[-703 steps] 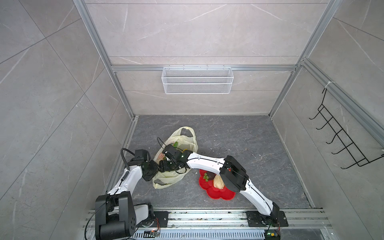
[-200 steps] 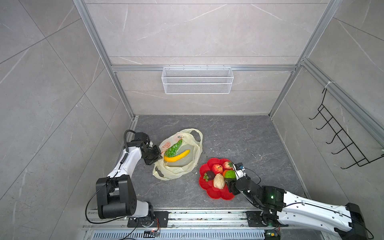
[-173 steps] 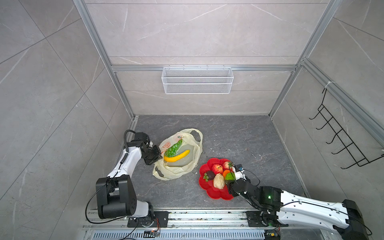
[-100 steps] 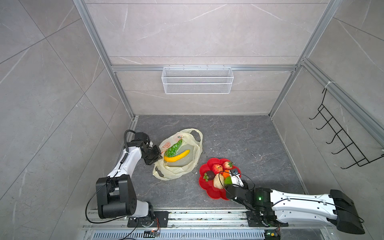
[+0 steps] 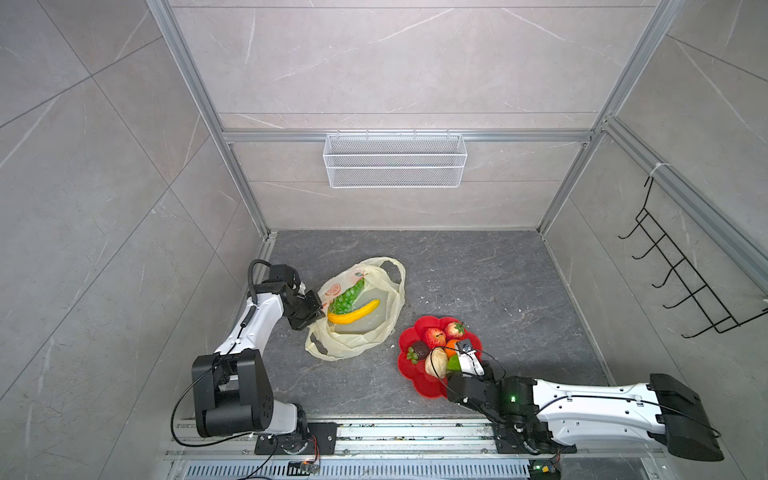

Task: Take the fake fruits out of the plastic bag
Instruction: 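Lower the green bumpy fruit into the plate and open the right gripper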

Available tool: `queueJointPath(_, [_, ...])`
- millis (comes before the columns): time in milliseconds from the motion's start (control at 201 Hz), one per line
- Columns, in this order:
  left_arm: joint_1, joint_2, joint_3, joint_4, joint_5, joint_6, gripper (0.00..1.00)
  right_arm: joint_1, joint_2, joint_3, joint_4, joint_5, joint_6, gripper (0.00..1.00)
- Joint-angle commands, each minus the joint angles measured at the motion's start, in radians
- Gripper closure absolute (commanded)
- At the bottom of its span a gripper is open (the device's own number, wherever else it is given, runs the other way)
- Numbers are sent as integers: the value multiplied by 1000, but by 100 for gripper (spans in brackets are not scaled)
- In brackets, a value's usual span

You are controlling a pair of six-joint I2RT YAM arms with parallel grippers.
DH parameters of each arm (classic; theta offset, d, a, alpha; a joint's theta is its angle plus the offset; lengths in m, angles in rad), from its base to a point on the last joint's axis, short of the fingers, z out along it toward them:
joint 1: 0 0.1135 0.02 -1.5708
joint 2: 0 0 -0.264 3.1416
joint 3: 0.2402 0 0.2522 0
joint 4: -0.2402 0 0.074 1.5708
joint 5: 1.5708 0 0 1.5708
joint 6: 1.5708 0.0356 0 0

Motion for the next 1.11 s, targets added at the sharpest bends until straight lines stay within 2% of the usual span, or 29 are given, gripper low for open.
queueJointPath(0, [-4,6,3,-19,32,31,100,8,-16,18,-9,23,7,17])
queueJointPath(224, [-3,7,3,-22,25,32,100,9,-17,19,-7,22,4,16])
queueJointPath(553, [-3,11,4,-23,22,34,100,11,-104,56,-93,8,16,24])
queueJointPath(692, [-4,9,4,-24,22,34,100,11,-128,70,-176,30,93,30])
queueJointPath(876, [-4,12,4,-22,25,34,100,11,-70,97,-249,10,154,37])
queueJointPath(1105, [-4,11,3,-22,24,35,100,11,-18,75,-152,-22,143,38])
